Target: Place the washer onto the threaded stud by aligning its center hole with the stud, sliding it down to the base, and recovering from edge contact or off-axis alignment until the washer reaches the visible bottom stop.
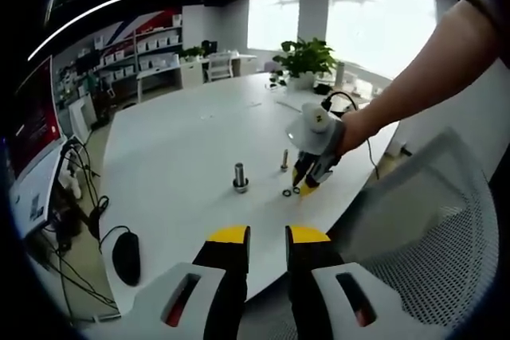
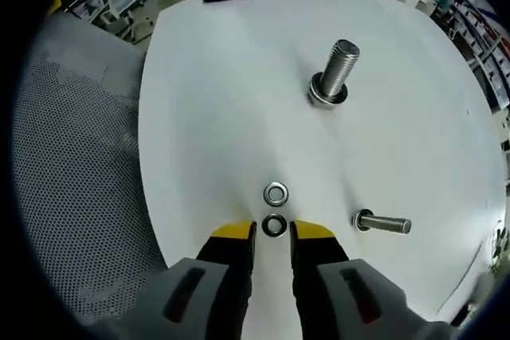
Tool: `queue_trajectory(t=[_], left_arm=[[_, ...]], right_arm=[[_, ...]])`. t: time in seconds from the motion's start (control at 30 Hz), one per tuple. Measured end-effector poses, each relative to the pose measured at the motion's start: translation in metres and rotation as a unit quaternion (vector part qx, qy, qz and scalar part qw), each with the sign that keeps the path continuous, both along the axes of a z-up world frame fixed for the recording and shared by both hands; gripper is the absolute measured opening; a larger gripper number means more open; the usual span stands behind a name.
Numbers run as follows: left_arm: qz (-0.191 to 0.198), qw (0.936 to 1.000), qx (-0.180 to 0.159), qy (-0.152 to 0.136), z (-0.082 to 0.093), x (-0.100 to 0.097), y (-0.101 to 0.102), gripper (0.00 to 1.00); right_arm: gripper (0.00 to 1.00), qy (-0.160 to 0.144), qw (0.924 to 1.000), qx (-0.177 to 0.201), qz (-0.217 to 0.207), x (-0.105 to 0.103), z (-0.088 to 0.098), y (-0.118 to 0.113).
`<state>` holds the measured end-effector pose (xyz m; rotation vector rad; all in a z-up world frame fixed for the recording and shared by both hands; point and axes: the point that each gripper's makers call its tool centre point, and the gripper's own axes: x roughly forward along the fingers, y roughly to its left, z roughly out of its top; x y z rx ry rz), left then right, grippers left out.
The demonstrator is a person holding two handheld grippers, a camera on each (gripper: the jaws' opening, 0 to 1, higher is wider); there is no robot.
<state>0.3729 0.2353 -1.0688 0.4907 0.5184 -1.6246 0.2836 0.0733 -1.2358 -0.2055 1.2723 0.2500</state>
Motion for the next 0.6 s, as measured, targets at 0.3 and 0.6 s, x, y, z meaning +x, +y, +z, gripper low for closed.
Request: queue_trajectory(t=[0.3,0.6], left_arm=[[0.003,1.0000,0.003,-0.002,-0.0026,0.0023,-0.0016,0.15],[0.008,0.9999,0.005,-0.005,-0.0034,0.0043,-0.0017,0.15]], right_arm=[[0.16,0.038,0.9955,-0.010,0.086,-0.0008,-0.0066,-0.0058],[0.15,0.090,0.9899,-0.034,0.105,-0.0008,-0.0085,-0.0056]])
